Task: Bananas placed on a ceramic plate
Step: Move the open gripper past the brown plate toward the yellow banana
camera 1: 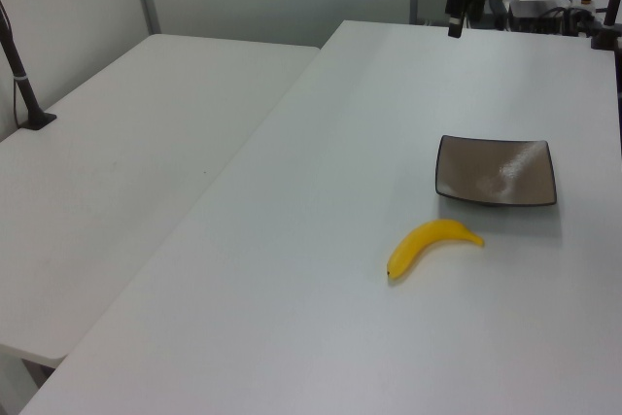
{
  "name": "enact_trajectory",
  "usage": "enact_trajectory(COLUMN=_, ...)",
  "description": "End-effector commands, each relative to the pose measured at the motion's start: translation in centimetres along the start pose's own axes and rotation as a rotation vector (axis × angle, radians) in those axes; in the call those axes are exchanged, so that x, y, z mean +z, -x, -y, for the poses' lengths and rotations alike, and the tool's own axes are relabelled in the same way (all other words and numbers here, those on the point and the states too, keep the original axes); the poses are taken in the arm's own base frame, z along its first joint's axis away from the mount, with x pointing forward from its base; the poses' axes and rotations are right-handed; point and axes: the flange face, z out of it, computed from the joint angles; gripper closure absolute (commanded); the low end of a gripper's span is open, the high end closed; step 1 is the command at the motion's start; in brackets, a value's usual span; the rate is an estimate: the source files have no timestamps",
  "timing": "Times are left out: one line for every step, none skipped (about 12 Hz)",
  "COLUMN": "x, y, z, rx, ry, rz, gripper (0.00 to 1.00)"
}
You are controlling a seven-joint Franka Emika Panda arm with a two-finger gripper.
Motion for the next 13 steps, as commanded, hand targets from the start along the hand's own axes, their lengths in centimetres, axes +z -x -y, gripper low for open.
enact_trajectory(x=0.5, y=0.0, z=1.7, rx=-0.055, ry=0.007, rz=-0.004, gripper=0.00)
enact_trajectory(x=0.5, y=0.0, z=1.7, rx=-0.055, ry=0.006, rz=-0.004, gripper=0.00)
enact_trajectory(x=0.5, y=0.0, z=1.8, rx=-0.056, ry=0.004, rz=-0.003, gripper=0.00)
enact_trajectory(x=0.4, y=0.1, z=1.9, rx=-0.060, ry=0.005, rz=-0.005, gripper=0.00)
enact_trajectory(x=0.3, y=0.2, z=2.2, rx=-0.096, ry=0.005, rz=-0.005, gripper=0.00)
enact_trajectory(x=0.3, y=0.3, z=2.4, rx=-0.141, ry=0.005, rz=-0.002, gripper=0.00)
enact_trajectory(x=0.2, y=0.4, z=2.5, rx=-0.211, ry=0.004, rz=0.000, gripper=0.00)
enact_trajectory(x=0.2, y=0.5, z=2.9, rx=-0.295, ry=-0.001, rz=0.001, gripper=0.00)
enact_trajectory(x=0.2, y=0.7, z=3.8, rx=-0.396, ry=-0.003, rz=0.001, gripper=0.00)
enact_trajectory(x=0.4, y=0.9, z=4.7, rx=-0.522, ry=-0.004, rz=0.004, gripper=0.00)
enact_trajectory(x=0.7, y=1.3, z=6.4, rx=-0.664, ry=-0.007, rz=0.012, gripper=0.00)
enact_trajectory(x=1.3, y=1.9, z=7.7, rx=-0.743, ry=-0.009, rz=0.024, gripper=0.00)
enact_trajectory(x=1.8, y=2.7, z=9.3, rx=-0.826, ry=-0.010, rz=0.036, gripper=0.00)
